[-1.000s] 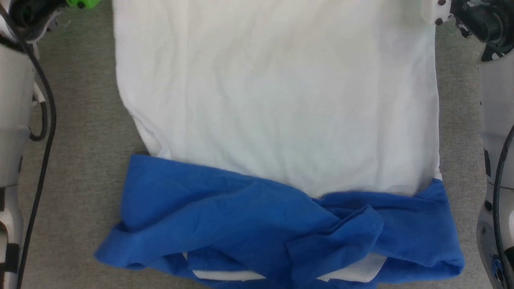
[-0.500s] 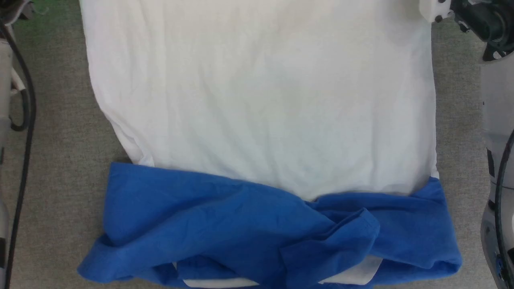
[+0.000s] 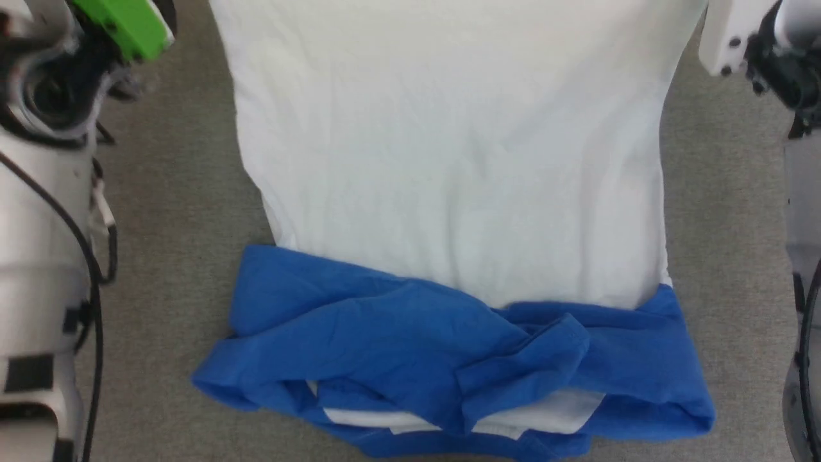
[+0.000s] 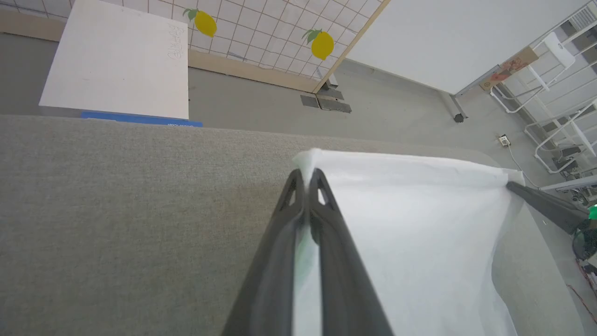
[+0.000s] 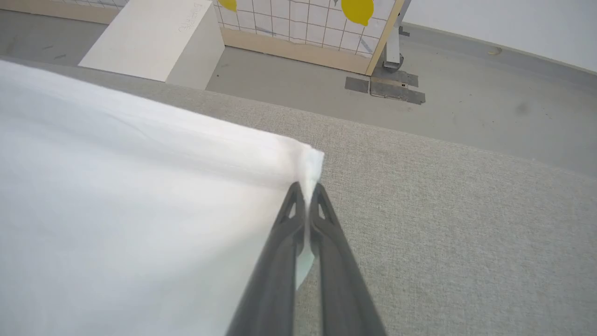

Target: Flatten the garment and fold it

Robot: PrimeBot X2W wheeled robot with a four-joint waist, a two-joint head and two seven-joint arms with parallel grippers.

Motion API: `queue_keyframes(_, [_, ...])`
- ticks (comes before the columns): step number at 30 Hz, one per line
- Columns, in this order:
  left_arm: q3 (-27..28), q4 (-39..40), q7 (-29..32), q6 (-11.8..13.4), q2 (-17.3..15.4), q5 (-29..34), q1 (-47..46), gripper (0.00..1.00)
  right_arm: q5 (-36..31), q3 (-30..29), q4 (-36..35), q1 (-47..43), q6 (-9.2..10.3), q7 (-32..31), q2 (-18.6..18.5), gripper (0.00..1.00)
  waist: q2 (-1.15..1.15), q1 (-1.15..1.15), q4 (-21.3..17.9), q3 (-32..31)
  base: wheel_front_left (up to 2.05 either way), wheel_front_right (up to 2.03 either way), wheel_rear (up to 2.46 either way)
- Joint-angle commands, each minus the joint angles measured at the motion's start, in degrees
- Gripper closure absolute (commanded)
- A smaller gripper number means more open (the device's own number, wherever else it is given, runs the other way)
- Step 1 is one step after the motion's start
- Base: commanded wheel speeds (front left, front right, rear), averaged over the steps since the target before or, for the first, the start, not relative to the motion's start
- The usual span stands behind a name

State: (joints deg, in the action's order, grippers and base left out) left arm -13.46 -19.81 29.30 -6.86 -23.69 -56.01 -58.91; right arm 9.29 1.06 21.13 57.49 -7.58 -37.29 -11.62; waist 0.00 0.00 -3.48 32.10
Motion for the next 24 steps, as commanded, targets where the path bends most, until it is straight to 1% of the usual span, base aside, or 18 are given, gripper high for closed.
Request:
queue_keyframes(1, [0.0,1.6,-0.8,-0.3,-0.4,-0.8,3.3,1.0,1.1,-0.2,-0.6,-2.5,0.09,0.7,-0.8,1.0,0.0,0.0,2.5,-8.5,0.0,0.0,0.0])
queue_keyframes(3, [-0.1,4.4,-1.5,-0.5,-0.4,-2.6,7.5,1.0,2.7,-0.4,-1.8,-5.7,0.09,1.2,-1.3,1.0,0.0,0.0,2.7,-11.0,0.0,0.0,0.0])
queue_keyframes(8, [-0.2,11.0,-3.2,-0.5,-2.0,-4.4,19.4,1.0,6.7,-1.0,-5.6,-15.1,0.09,1.5,-2.0,1.0,0.0,0.0,2.7,-16.6,0.0,0.0,0.0])
queue_keyframes(12, [0.7,15.3,-4.7,0.9,-2.3,-5.6,29.3,1.0,9.2,-1.8,-9.2,-24.0,0.09,1.1,-2.3,1.0,0.0,0.0,2.8,-20.1,0.0,0.0,0.0])
queue_keyframes(14, [0.8,17.5,-5.2,1.5,-1.8,-6.7,34.1,1.0,10.4,-2.8,-11.2,-28.6,0.09,0.8,-2.2,1.0,0.0,0.0,3.0,-21.3,0.0,0.0,0.0])
queue_keyframes(15, [1.0,19.4,-6.0,2.1,-1.5,-7.4,39.3,1.0,11.4,-3.7,-13.3,-33.5,0.09,0.4,-1.8,1.0,0.0,0.0,3.1,-22.7,0.0,0.0,0.0])
queue_keyframes(19, [1.5,22.3,-7.6,3.0,-1.0,-8.6,47.7,1.0,12.5,-5.3,-16.9,-41.1,0.09,-0.6,-1.1,1.0,0.0,0.0,2.9,-24.0,0.0,0.0,0.0])
queue_keyframes(21, [2.2,23.5,-8.8,3.5,-0.1,-9.9,51.3,1.0,13.0,-6.1,-18.3,-44.1,0.09,-1.3,-0.6,1.0,0.0,0.0,2.8,-24.3,0.0,0.0,0.0])
queue_keyframes(24, [2.6,24.7,-9.6,4.1,0.3,-10.7,55.9,1.0,13.0,-6.9,-20.1,-47.9,0.09,-2.3,-0.2,1.0,0.0,0.0,2.7,-24.4,0.0,0.0,0.0])
